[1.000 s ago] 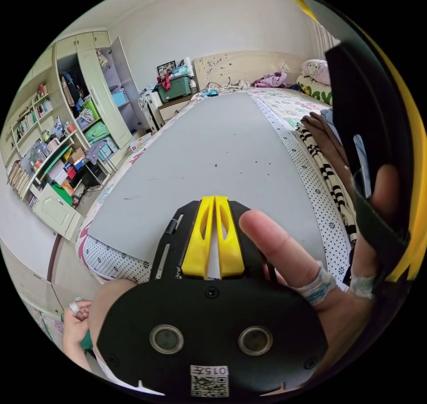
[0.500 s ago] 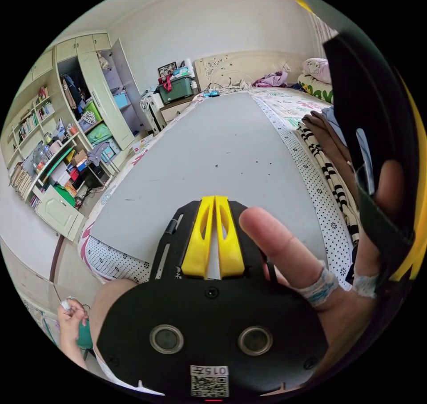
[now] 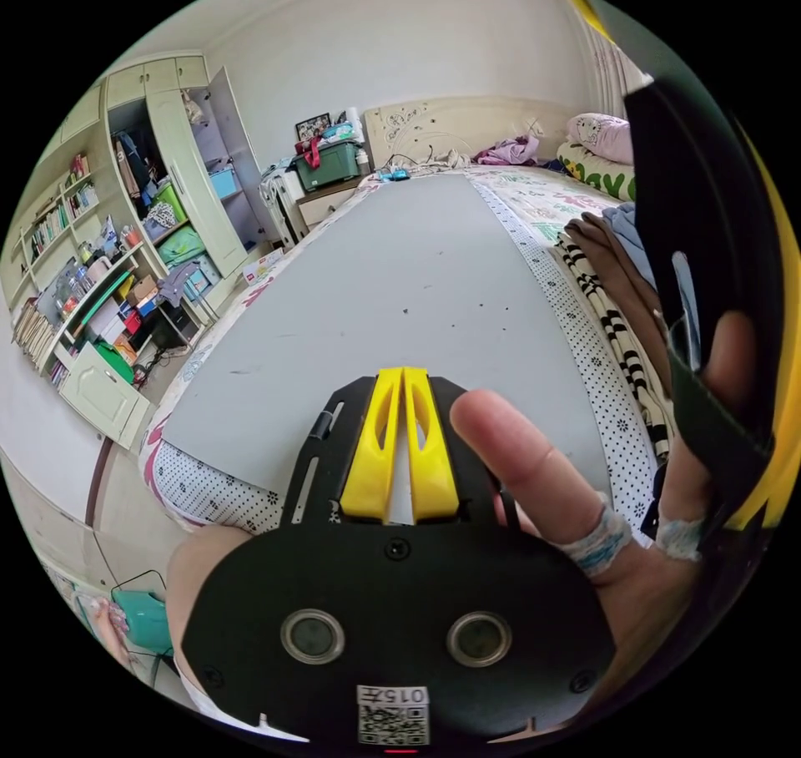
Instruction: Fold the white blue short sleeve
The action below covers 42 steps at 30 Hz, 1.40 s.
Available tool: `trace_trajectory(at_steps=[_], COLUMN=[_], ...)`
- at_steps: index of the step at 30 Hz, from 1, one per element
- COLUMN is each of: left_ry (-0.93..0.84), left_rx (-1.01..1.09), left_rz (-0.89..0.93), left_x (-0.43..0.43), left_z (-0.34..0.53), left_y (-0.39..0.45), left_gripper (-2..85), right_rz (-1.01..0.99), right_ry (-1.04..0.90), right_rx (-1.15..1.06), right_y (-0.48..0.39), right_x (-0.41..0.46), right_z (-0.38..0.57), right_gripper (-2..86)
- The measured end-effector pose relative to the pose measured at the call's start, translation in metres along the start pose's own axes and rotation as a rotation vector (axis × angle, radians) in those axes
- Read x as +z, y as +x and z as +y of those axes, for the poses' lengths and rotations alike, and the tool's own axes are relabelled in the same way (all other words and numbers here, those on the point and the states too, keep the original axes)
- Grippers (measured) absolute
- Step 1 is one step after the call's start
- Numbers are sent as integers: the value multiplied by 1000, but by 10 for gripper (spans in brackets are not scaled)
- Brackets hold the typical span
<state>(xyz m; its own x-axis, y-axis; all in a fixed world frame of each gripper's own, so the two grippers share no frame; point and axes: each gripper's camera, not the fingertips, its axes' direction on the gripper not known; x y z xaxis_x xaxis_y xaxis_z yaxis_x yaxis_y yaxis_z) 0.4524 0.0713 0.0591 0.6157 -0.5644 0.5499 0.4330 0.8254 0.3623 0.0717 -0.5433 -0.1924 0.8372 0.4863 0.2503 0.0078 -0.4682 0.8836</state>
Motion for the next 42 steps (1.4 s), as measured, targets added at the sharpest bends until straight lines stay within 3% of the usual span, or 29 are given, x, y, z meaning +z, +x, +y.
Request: trace_trajectory(at_steps=[24, 30, 37, 42], left_ry=[10, -27, 338, 428], left_rx=[18, 116, 20, 43], left_rz=[-41, -143, -252, -67], left_x=[3, -1, -99, -152], left_z=[-3, -11, -17, -25], left_y=[21, 35, 31, 38], left_gripper=[-7, -6, -2, 0], right_rz=[-11, -45, -215, -143], right_ry=[10, 10, 64, 46], right_rx=[-1, -48, -169, -305], right_y=[78, 119, 149, 146], right_x=[-35, -37, -26, -8], right_z=[112, 158, 227, 284], right_gripper=[-8, -7, -6, -6])
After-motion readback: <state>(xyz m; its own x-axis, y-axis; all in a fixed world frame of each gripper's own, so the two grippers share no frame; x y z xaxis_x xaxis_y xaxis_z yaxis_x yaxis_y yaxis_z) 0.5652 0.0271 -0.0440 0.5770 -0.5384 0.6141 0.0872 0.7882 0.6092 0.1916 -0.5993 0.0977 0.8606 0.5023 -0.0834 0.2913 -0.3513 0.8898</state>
